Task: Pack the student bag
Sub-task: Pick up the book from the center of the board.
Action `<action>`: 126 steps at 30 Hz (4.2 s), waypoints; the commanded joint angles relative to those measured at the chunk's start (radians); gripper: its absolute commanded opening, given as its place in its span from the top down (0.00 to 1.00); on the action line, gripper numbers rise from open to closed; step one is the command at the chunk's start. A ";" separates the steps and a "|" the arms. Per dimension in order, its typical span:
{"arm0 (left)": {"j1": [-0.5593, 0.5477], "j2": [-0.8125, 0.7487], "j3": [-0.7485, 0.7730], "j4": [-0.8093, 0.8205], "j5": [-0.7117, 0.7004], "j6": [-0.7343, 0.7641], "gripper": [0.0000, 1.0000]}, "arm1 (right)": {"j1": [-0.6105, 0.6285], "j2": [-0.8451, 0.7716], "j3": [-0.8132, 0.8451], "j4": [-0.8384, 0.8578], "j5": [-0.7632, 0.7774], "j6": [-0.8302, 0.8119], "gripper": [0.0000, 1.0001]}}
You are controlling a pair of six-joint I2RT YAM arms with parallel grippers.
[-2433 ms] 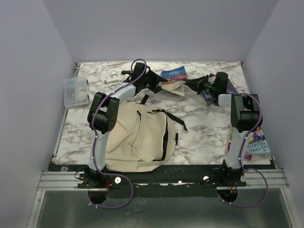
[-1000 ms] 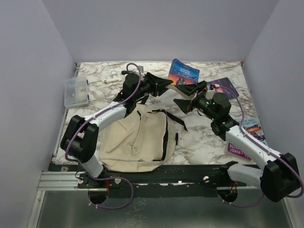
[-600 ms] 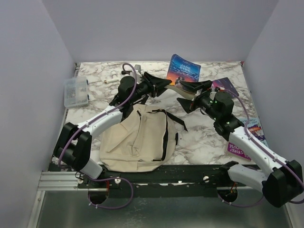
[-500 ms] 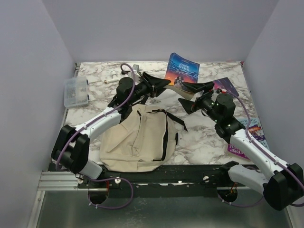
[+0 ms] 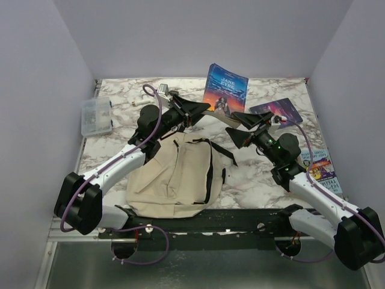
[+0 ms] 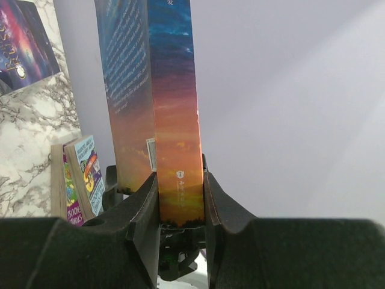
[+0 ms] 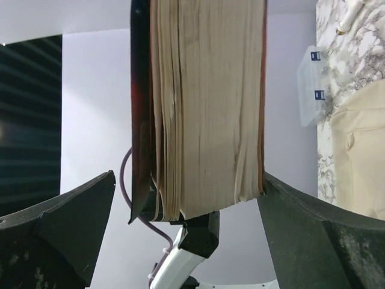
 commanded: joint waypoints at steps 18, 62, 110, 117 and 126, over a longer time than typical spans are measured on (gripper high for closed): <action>-0.039 -0.101 -0.033 0.293 -0.111 0.130 1.00 | -0.005 0.068 0.078 0.150 0.079 0.128 0.24; 0.100 -0.497 -0.293 -0.566 0.012 0.177 0.14 | -0.043 0.159 0.324 -0.031 -0.654 -0.416 0.99; 0.117 -0.407 -0.410 0.439 -0.414 -0.052 1.00 | 0.174 0.134 0.204 0.024 -0.066 -0.091 0.16; 0.098 -0.358 -0.390 0.568 -0.460 -0.024 1.00 | 0.338 0.180 0.259 -0.055 0.185 -0.008 0.18; 0.068 -0.338 -0.390 0.605 -0.529 0.004 1.00 | 0.403 0.237 0.311 -0.059 0.366 0.026 0.32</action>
